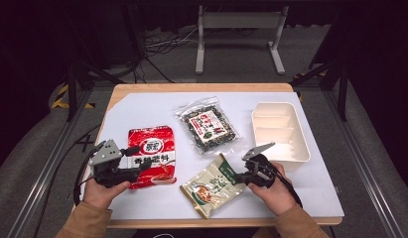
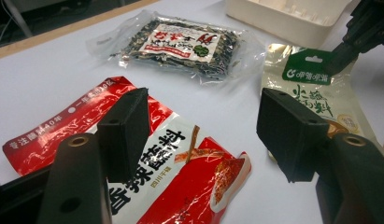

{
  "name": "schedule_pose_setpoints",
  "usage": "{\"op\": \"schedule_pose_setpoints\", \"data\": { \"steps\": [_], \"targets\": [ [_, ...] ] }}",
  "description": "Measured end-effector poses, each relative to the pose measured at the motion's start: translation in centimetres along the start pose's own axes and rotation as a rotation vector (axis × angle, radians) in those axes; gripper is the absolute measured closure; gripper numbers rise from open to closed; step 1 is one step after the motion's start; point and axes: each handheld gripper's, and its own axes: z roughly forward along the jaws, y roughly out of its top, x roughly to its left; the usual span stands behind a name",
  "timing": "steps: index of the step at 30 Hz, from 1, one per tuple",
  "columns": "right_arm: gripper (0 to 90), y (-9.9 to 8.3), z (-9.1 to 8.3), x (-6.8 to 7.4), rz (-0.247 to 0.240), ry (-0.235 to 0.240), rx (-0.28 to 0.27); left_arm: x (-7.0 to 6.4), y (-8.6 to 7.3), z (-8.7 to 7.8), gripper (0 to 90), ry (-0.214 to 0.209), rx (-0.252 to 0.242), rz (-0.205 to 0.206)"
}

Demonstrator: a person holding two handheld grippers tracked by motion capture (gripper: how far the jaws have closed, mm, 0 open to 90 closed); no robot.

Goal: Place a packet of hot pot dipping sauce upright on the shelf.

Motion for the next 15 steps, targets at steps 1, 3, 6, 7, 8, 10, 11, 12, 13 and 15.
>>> {"op": "schedule_pose_setpoints", "data": {
  "steps": [1,3,6,7,8,10,11,12,13,15],
  "targets": [
    [89.8,0.1,-0.2,0.1,0.004,0.004,-0.009,0.0,0.0,0.0,35.8,-0.002,0.003,0.005],
    [89.8,0.2,-0.5,0.2,-0.003,0.006,-0.015,-0.1,0.0,0.1,36.2,-0.013,0.015,0.002],
    [89.8,0.6,-1.1,0.7,-0.017,0.009,-0.028,-0.2,0.1,0.3,38.5,-0.027,0.025,0.015],
    [89.8,0.7,-1.2,0.7,-0.022,0.011,-0.031,-0.3,0.1,0.3,39.1,-0.033,0.028,0.02],
    [89.9,0.8,-1.4,0.9,-0.029,0.013,-0.037,-0.5,0.1,0.4,40.3,-0.032,0.031,0.031],
    [89.9,1.1,-2.0,1.2,-0.037,0.018,-0.043,-0.6,0.2,0.4,40.5,-0.033,0.031,0.04],
    [89.9,1.2,-2.2,1.4,-0.041,0.02,-0.047,-0.7,0.2,0.5,40.8,-0.037,0.029,0.04],
    [89.9,1.3,-2.4,1.6,-0.044,0.021,-0.051,-0.8,0.2,0.5,41.0,-0.038,0.029,0.04],
    [89.9,1.4,-2.5,1.8,-0.052,0.021,-0.051,-0.8,0.3,0.5,41.6,-0.047,0.035,0.041],
    [89.9,1.8,-2.9,2.3,-0.064,0.02,-0.06,-0.9,0.4,0.6,46.2,-0.079,0.044,0.034]
  ]
}}
